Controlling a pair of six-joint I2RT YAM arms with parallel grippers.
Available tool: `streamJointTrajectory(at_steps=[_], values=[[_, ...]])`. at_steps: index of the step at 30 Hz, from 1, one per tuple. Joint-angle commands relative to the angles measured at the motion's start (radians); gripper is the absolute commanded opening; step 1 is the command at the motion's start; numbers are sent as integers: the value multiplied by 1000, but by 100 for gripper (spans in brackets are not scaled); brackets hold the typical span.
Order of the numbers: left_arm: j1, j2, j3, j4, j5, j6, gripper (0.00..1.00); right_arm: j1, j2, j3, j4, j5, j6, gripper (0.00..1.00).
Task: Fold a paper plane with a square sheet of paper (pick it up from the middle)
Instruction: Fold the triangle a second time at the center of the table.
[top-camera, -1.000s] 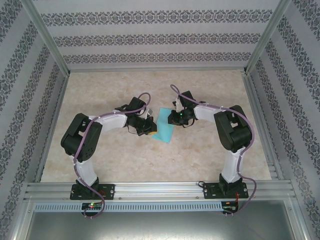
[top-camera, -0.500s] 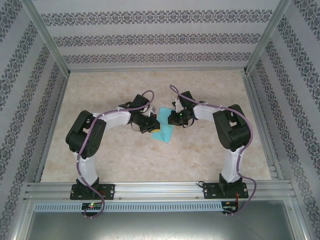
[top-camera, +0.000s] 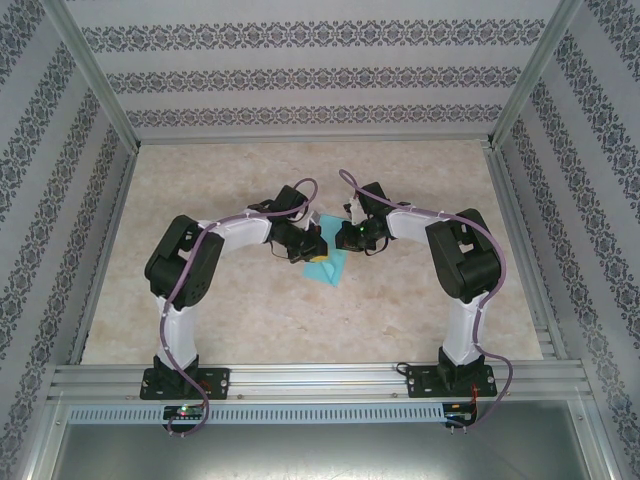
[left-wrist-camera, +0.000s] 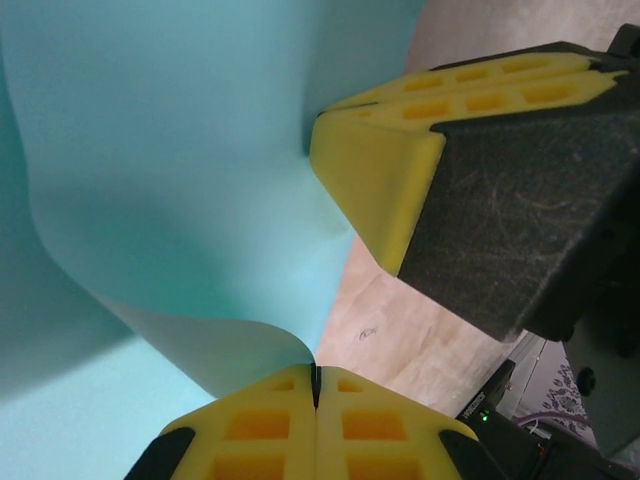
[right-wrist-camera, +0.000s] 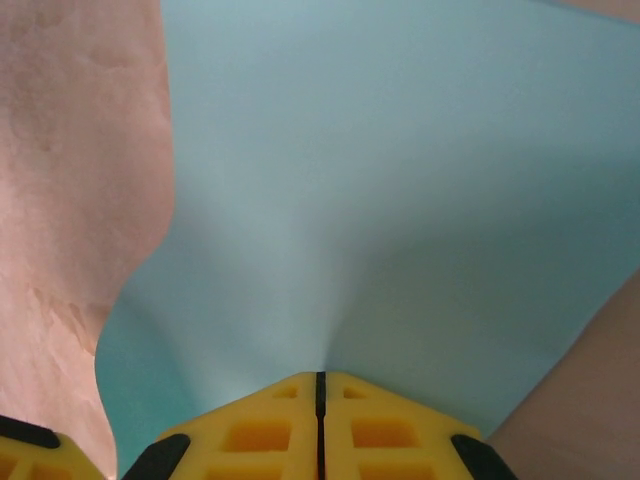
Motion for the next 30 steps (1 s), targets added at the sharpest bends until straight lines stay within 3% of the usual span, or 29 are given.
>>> streamJointTrajectory(at_steps=[1, 30], values=[[-16, 23, 29, -26, 12, 21, 5, 9, 21, 16, -6, -24, -18, 7], [-22, 93, 62, -17, -6, 27, 4, -35, -58, -14, 7, 9, 2, 11]])
